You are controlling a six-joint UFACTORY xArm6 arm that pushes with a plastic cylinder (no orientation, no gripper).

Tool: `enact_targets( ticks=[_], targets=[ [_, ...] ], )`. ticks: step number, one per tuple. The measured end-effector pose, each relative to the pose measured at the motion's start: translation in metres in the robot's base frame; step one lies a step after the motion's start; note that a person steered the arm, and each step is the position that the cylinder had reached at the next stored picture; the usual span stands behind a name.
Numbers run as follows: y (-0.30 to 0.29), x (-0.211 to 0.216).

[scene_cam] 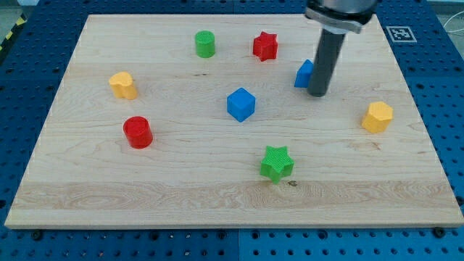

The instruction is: Slide the blue triangle down a bit

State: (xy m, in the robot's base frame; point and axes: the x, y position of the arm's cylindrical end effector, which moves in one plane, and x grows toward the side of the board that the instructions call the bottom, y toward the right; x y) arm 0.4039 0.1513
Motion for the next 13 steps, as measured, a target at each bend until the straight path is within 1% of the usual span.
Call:
enact_targets(
  ticks=[1, 2, 3, 4, 5, 6, 7, 9, 10, 11, 13],
  targets=[
    [0.037, 0.000],
    [0.037, 0.000],
    [0.040, -0.014],
    [0.059, -0.075],
    [0.090, -0.102],
    [0.102, -0.109],
    [0.100, -0.109],
    [0.011, -0.109],
    [-0.008, -0.104],
    [-0.008, -0.104],
    [-0.025, -0.046]
  ],
)
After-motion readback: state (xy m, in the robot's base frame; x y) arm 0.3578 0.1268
